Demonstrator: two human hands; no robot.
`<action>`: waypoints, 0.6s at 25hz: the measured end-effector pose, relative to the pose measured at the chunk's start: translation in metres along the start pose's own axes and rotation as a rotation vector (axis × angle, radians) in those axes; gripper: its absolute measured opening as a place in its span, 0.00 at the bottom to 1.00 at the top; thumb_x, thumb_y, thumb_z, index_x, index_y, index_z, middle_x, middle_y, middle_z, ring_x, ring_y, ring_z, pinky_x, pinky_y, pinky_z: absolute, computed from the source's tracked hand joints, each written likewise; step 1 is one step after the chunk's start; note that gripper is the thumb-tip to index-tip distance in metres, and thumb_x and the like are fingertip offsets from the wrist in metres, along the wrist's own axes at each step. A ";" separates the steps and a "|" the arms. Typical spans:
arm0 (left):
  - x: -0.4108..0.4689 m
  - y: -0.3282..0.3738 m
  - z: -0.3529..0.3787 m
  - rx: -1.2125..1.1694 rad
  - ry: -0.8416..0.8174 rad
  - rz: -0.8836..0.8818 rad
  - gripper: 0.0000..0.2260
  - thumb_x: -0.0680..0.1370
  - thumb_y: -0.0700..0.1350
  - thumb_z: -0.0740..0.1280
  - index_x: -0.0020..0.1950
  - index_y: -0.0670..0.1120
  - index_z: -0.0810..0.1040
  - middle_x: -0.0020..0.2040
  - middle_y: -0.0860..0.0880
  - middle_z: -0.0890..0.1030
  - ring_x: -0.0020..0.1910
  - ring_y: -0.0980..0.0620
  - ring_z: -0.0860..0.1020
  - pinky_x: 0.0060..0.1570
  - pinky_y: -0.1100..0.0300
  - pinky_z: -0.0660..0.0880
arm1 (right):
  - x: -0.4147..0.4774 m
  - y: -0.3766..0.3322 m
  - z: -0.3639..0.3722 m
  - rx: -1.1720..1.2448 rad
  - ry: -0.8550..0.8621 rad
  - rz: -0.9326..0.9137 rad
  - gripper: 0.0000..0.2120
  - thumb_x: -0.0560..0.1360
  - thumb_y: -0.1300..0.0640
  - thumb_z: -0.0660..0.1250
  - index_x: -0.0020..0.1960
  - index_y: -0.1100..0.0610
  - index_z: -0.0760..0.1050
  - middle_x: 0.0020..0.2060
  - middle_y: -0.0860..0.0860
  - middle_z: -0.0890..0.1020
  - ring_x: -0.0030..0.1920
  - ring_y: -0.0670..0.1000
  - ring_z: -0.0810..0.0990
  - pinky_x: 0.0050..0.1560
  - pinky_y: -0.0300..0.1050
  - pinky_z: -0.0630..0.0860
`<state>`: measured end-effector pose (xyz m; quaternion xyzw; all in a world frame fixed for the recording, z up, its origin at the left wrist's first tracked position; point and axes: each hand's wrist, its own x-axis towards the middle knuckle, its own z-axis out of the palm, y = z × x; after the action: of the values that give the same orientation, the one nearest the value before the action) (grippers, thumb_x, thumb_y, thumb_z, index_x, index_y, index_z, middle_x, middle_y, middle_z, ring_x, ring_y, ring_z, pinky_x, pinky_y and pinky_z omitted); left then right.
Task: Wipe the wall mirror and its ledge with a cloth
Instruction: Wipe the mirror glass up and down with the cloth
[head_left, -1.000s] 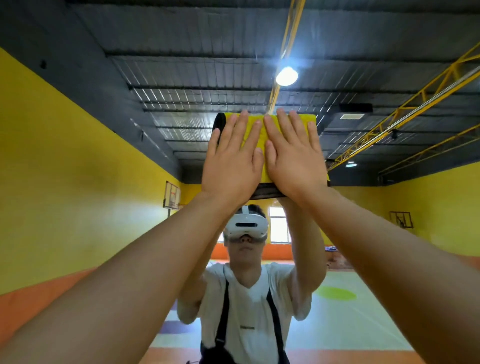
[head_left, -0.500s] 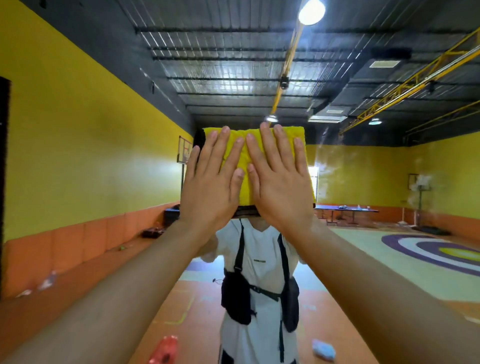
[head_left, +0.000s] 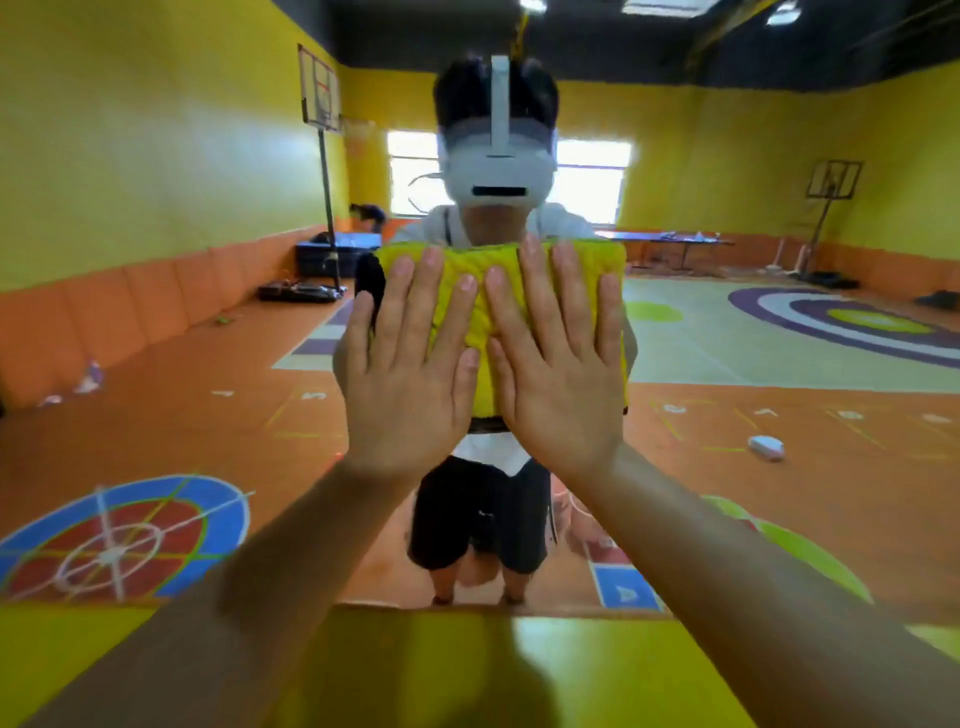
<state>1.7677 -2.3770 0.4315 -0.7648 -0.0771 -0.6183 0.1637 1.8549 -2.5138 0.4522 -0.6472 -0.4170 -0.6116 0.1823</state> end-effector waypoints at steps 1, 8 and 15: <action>-0.034 0.004 0.005 -0.005 -0.001 0.003 0.25 0.86 0.50 0.54 0.83 0.46 0.59 0.82 0.41 0.59 0.82 0.41 0.56 0.78 0.38 0.57 | -0.030 -0.010 0.004 0.008 -0.025 -0.011 0.25 0.85 0.50 0.58 0.81 0.53 0.61 0.80 0.58 0.61 0.81 0.60 0.56 0.79 0.65 0.52; -0.239 0.031 0.038 -0.060 -0.064 0.047 0.28 0.85 0.55 0.52 0.84 0.47 0.55 0.84 0.43 0.51 0.83 0.42 0.52 0.79 0.38 0.51 | -0.230 -0.067 0.040 0.019 -0.146 -0.043 0.31 0.84 0.49 0.61 0.83 0.53 0.55 0.83 0.56 0.50 0.82 0.59 0.49 0.80 0.65 0.46; -0.463 0.069 0.059 -0.116 -0.312 0.013 0.32 0.86 0.57 0.55 0.84 0.44 0.49 0.84 0.40 0.45 0.83 0.39 0.46 0.76 0.35 0.55 | -0.444 -0.117 0.066 0.005 -0.317 -0.157 0.37 0.82 0.42 0.64 0.83 0.53 0.51 0.83 0.56 0.48 0.83 0.58 0.47 0.79 0.63 0.43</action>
<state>1.7407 -2.3817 -0.0395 -0.8603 -0.0610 -0.4943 0.1091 1.8500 -2.5365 -0.0108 -0.7005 -0.4912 -0.5133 0.0673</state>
